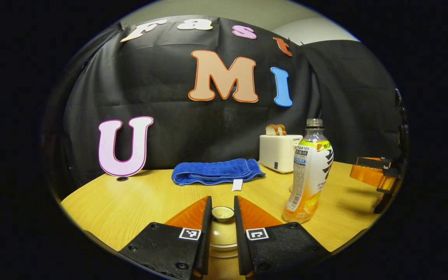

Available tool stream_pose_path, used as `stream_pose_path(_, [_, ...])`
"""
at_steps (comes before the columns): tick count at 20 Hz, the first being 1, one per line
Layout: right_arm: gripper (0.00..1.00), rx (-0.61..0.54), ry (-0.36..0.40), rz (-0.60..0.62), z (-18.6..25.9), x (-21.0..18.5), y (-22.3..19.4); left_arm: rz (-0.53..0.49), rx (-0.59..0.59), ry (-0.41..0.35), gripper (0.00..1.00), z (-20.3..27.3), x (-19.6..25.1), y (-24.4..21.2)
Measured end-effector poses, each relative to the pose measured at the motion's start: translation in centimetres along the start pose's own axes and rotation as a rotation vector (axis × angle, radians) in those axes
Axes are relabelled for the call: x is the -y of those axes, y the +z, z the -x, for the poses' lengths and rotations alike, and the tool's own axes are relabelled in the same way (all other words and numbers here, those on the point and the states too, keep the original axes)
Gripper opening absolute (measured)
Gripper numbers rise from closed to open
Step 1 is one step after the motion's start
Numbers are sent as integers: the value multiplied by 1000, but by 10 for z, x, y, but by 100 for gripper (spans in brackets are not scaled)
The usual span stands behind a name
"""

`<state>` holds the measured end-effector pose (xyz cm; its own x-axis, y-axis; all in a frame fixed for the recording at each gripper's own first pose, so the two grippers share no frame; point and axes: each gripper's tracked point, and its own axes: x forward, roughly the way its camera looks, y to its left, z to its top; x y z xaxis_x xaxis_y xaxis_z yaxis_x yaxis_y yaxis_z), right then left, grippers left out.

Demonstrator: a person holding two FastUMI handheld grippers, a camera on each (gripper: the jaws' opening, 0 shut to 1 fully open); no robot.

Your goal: Open the teacup lid with one hand, grasp the water bottle and pour water into the teacup with the other hand; after pouring, place the water bottle on the coaster and then close the teacup lid.

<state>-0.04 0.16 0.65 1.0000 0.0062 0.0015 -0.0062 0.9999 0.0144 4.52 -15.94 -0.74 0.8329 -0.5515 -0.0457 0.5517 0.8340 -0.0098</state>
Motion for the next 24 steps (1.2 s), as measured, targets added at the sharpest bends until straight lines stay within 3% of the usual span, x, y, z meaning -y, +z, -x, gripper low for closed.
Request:
stream_pose_path(5, [100, -2, 24, -1, 1, -4, -1, 7, 40, 13, 28, 4, -1, 6])
stream_pose_path(13, [100, -16, 273, -10, -6, -54, -2, -1, 56, 102, 28, 18, -26, 9])
stream_pose_path(19, [100, -28, 382, -14, -11, -89, -6, -1, 55, 205, 27, 40, -55, 8])
stream_pose_path(24, [100, -92, 404, -2, -27, -114, -17, -1, 57, 260, 28, 58, -76, 8])
